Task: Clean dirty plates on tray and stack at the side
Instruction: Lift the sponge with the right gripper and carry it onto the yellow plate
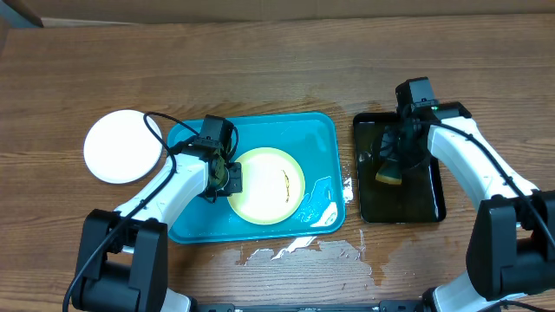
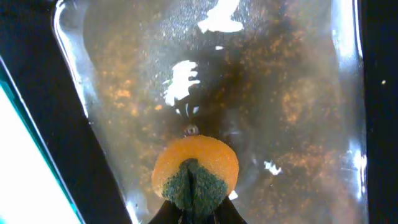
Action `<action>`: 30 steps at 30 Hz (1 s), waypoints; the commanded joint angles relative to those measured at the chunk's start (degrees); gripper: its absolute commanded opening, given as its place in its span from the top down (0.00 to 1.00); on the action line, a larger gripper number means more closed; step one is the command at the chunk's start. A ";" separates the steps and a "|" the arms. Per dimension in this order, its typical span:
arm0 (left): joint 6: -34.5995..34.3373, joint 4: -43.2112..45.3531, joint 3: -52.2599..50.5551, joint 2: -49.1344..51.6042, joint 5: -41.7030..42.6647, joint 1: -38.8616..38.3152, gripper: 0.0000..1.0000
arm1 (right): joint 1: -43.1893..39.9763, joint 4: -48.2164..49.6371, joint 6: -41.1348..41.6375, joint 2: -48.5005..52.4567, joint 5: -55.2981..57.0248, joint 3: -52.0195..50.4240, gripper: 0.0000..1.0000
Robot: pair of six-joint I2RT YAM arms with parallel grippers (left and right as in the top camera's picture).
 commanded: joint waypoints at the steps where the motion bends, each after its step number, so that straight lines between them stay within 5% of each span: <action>1: -2.62 -0.13 0.81 0.46 0.20 0.17 0.95 | -0.22 -1.18 -0.13 -1.81 -1.29 4.33 0.96; 5: -4.79 -0.52 0.81 0.46 0.31 1.20 0.95 | -0.20 -0.22 0.26 -1.81 -2.75 4.74 0.96; 12: -5.46 0.96 0.83 0.46 3.74 2.43 0.95 | 2.80 3.93 -8.17 -1.81 -33.29 4.66 0.96; 19: -10.14 1.86 0.83 0.46 7.43 2.40 0.96 | 12.85 7.65 -7.32 -1.79 -29.79 4.61 0.96; 30: -15.15 4.61 0.83 0.46 8.90 2.40 0.95 | 27.26 13.46 12.02 -1.73 -5.49 4.07 0.96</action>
